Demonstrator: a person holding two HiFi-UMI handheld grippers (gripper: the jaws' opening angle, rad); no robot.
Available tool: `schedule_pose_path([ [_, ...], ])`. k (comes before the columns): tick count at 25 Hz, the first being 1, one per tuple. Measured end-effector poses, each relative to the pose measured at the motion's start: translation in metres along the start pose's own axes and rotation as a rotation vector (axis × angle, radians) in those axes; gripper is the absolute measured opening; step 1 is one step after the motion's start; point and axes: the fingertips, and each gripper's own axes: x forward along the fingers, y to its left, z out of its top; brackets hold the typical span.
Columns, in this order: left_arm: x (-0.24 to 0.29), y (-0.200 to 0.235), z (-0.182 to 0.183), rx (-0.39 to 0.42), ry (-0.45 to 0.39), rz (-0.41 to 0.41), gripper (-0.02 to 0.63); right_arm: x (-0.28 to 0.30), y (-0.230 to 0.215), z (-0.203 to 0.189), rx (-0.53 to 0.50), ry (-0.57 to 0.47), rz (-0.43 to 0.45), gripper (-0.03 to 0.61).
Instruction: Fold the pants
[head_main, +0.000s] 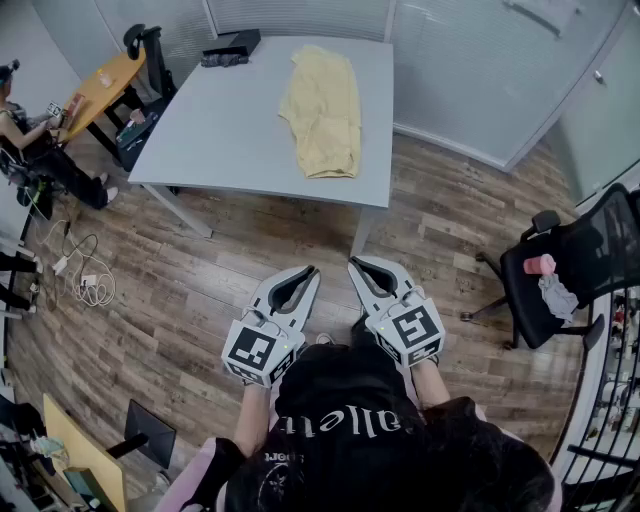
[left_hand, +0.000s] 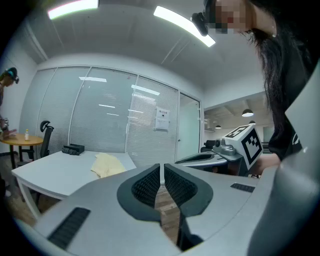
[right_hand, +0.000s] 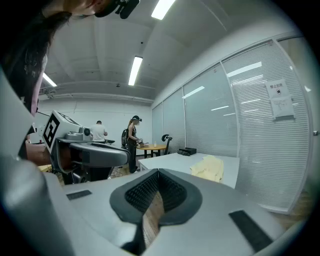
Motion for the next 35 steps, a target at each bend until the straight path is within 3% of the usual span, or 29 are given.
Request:
schedule_pose_path([
  [15, -0.002, -0.006, -0.006, -0.011, 0.011, -0.033, 0.044, -0.012, 0.011, -0.006, 0.015, 0.016, -0.015, 0.023],
  [26, 0.018, -0.012, -0.013, -0.035, 0.050, -0.088, 0.044, -0.016, -0.014, -0.018, 0.076, 0.049, -0.068, 0.023],
  [35, 0.031, 0.020, -0.012, -0.050, 0.056, -0.041, 0.044, 0.020, -0.034, -0.014, 0.083, 0.052, -0.032, 0.023],
])
